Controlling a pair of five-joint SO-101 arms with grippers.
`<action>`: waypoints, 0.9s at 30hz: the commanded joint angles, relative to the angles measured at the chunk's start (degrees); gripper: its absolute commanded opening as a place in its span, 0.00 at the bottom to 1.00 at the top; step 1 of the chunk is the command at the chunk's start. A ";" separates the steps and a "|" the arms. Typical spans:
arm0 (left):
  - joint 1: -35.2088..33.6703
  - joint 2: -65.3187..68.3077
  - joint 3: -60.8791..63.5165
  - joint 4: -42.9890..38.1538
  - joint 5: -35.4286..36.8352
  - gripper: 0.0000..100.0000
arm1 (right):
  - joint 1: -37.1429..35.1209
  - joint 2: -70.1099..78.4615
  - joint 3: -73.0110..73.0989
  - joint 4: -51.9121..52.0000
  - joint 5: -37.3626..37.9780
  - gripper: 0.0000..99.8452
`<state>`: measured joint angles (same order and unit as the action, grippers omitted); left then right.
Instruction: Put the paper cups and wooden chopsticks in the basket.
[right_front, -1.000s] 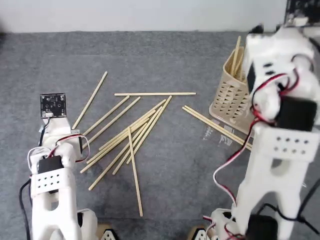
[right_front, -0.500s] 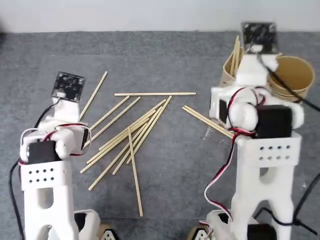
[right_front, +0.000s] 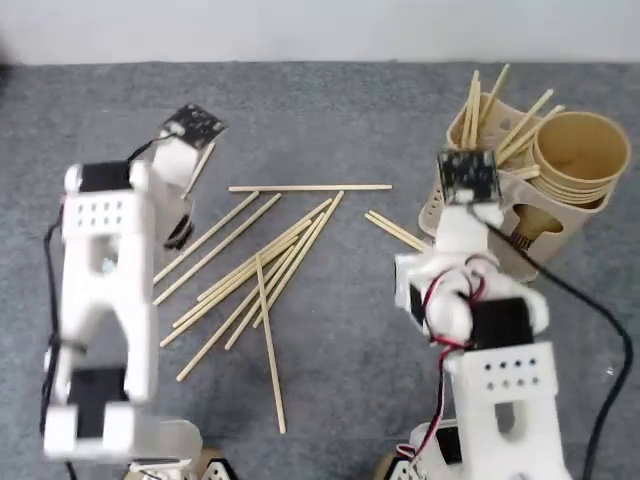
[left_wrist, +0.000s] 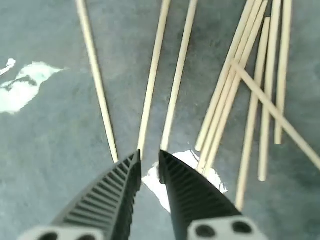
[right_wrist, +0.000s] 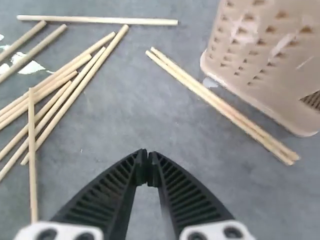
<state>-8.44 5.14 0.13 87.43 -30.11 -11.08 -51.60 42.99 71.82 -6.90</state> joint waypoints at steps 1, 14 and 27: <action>0.44 9.58 -14.02 2.73 -3.52 0.16 | -2.42 -4.79 5.80 -5.14 -4.13 0.01; 2.99 47.56 -54.73 13.10 -9.41 0.22 | -4.26 -6.90 12.22 -8.31 -7.03 0.01; 3.87 58.20 -61.67 13.10 -9.58 0.22 | -4.26 -6.90 13.10 -8.48 -7.03 0.01</action>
<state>-5.45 63.60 -59.65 99.74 -39.43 -15.21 -56.88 55.65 64.62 -13.23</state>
